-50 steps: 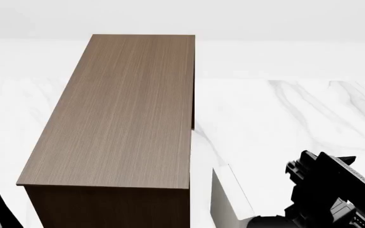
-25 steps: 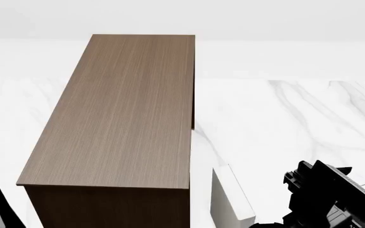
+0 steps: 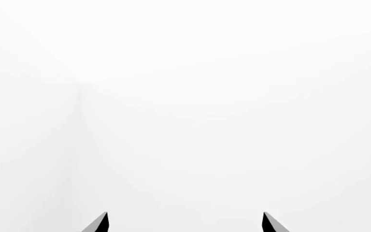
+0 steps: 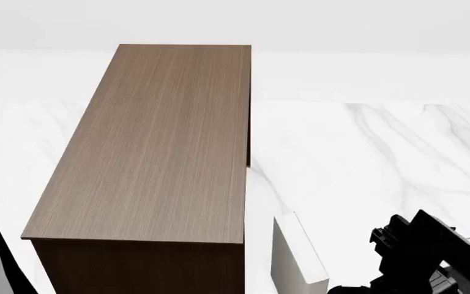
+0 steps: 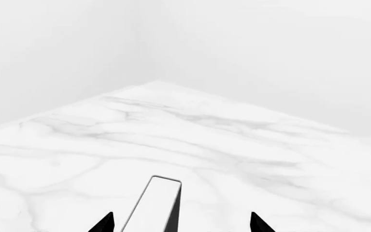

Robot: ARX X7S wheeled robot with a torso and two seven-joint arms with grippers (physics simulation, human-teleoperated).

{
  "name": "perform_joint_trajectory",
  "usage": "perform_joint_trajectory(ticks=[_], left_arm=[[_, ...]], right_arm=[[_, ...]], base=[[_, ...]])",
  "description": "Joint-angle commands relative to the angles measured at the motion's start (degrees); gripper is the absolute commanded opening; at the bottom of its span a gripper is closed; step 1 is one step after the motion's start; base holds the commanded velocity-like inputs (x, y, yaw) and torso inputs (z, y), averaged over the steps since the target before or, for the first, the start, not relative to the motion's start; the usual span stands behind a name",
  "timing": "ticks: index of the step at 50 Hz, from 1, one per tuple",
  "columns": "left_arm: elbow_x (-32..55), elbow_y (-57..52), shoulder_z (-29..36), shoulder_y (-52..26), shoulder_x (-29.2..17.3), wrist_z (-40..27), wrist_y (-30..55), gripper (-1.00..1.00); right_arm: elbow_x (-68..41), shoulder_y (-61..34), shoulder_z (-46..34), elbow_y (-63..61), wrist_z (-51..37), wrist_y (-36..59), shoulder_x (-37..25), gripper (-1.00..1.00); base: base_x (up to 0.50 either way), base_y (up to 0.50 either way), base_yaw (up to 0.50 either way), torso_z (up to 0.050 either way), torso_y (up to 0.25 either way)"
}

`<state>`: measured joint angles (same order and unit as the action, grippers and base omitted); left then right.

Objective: Pick up the book in the middle and place it on the cabinet shelf.

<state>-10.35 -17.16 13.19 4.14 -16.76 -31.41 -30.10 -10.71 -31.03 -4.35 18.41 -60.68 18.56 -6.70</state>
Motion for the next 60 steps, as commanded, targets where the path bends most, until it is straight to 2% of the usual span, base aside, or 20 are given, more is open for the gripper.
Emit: perform_joint_trajectory(ticks=[1, 17, 60], left_arm=[[-1.2, -0.1, -1.1, 0.0, 1.0, 1.1, 0.1, 1.00], [-1.2, 0.1, -0.8, -0.1, 0.7, 0.7, 0.1, 1.00], [-0.5, -0.3, 0.0, -0.5, -0.1, 0.3, 1.7, 1.00]], right_arm=[[-0.1, -0.9, 1.1, 0.6, 1.7, 0.4, 0.7, 1.00], [-0.5, -2.2, -1.8, 3.7, 4.7, -0.1, 0.1, 1.00], [-3.9, -3.8, -1.7, 12.7, 5.5, -1.8, 0.6, 1.00]], base=[[0.00, 0.00, 0.00, 0.000, 0.000], [0.00, 0.00, 0.00, 0.000, 0.000], [0.00, 0.00, 0.00, 0.000, 0.000]])
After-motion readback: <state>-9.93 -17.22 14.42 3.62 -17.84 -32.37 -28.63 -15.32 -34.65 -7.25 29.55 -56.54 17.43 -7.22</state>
